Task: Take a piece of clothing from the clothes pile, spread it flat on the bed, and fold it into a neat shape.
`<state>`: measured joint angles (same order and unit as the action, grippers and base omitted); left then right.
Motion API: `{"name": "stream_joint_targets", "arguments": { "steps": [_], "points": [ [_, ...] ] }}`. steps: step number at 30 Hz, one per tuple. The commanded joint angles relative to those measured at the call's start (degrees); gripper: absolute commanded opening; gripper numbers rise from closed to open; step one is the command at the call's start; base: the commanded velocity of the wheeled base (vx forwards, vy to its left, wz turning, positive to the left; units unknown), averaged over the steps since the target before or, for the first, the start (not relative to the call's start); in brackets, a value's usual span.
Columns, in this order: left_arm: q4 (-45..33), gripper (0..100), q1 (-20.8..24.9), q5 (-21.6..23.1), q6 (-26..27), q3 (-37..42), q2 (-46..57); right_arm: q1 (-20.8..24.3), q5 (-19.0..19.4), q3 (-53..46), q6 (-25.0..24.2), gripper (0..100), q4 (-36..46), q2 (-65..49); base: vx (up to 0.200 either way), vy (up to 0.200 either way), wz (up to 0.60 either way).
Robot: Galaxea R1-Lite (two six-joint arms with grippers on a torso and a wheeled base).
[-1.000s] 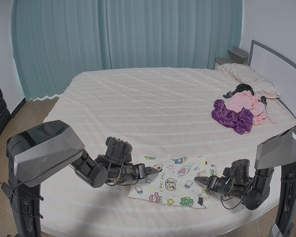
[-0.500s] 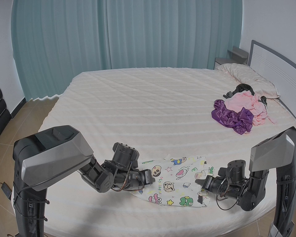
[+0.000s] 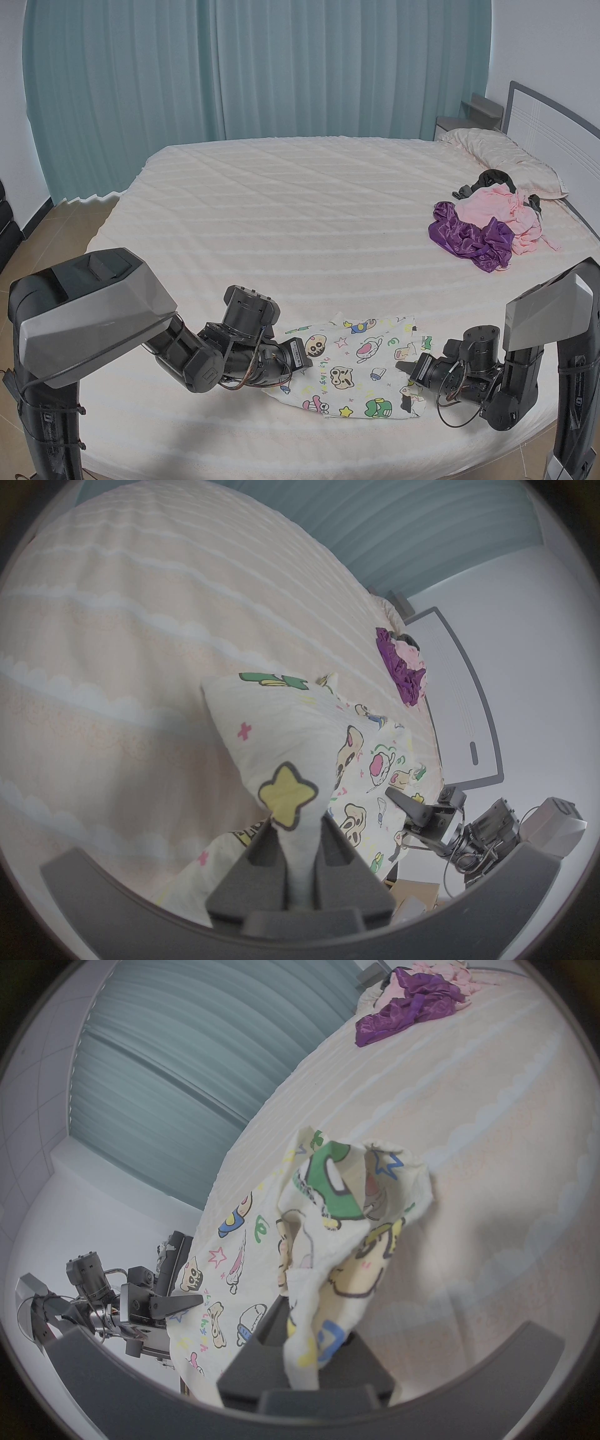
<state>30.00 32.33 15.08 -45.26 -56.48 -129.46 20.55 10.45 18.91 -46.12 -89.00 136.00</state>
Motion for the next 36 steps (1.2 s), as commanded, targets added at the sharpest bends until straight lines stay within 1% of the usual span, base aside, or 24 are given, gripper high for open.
{"name": "stream_joint_targets", "arguments": {
  "steps": [1, 2, 5, 10, 36],
  "points": [
    [0.0, 0, 0.0, -0.4, -0.5, 0.2, 1.4, -0.2, -0.3, -0.4, -0.4, 0, -0.4, -0.6, 0.000, 0.000, 0.00],
    [0.0, 0, 0.0, -0.4, -1.8, 0.1, 1.4, -0.1, -0.3, -0.4, -0.6, 0, -0.4, -1.0, 0.000, 0.000, 0.00],
    [0.0, 0, 0.1, -0.4, -3.8, -0.6, 1.4, -0.1, -0.3, -0.5, -0.6, 0, -0.4, -1.7, 0.000, -0.200, 0.00],
    [-0.1, 0, 0.2, -0.4, -4.0, -0.5, 1.4, -0.2, -0.9, -0.5, -0.7, 0, -0.4, -2.6, 0.000, -0.200, 0.00],
    [-0.2, 0, 0.7, -0.3, -4.1, 0.1, 2.2, -1.6, -1.0, -1.9, -0.7, 0, -0.4, -5.3, 0.000, -0.200, 0.00]
  ]
}}
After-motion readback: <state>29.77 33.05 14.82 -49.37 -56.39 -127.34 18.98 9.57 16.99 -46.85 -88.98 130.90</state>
